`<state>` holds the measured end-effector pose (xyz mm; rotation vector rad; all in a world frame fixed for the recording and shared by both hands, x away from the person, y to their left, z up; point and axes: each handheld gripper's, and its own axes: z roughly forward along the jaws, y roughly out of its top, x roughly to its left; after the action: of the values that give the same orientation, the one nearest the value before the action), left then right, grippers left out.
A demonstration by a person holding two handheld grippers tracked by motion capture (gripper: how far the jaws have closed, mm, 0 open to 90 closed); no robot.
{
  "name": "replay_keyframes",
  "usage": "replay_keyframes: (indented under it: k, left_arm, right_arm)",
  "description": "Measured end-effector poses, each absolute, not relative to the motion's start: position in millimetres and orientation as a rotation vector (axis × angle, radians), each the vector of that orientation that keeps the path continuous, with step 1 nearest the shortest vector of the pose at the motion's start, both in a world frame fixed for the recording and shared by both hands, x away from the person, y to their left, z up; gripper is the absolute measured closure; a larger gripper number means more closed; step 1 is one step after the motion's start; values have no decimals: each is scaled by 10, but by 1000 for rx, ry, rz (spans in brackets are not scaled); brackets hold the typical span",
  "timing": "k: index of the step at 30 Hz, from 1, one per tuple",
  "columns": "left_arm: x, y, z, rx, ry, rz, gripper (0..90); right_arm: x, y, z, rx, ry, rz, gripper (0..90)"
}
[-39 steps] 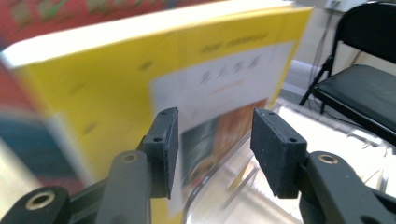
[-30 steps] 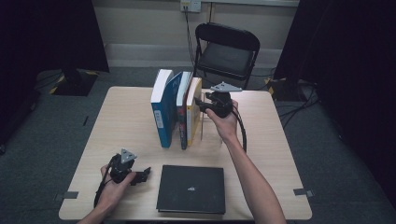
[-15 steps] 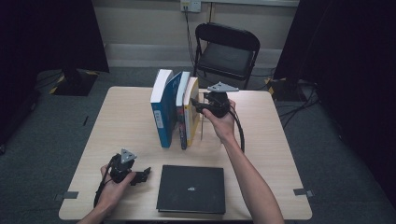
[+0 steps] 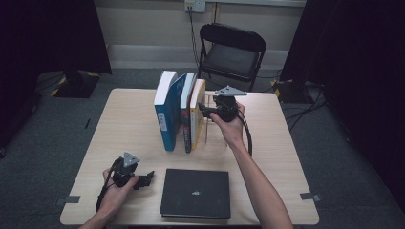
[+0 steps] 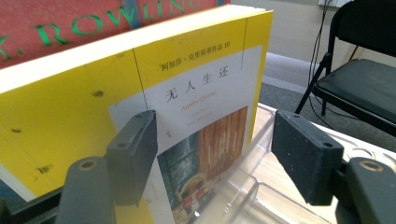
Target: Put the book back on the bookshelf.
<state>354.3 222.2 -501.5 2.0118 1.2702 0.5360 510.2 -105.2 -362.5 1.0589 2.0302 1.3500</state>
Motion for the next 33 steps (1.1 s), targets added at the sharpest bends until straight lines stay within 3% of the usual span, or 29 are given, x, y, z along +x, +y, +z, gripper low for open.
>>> replay_keyframes:
  k: [16,33]
  left_arm:
    - [3543,2223,-5015,2014,1269,537,97]
    - [3533,2217,-5006,2022,1258,529,115]
  right_arm:
    - [4985,-1215,-3616,1060,2018,1340,311]
    - [4055,-1539,-3749,962,2138,1409,239]
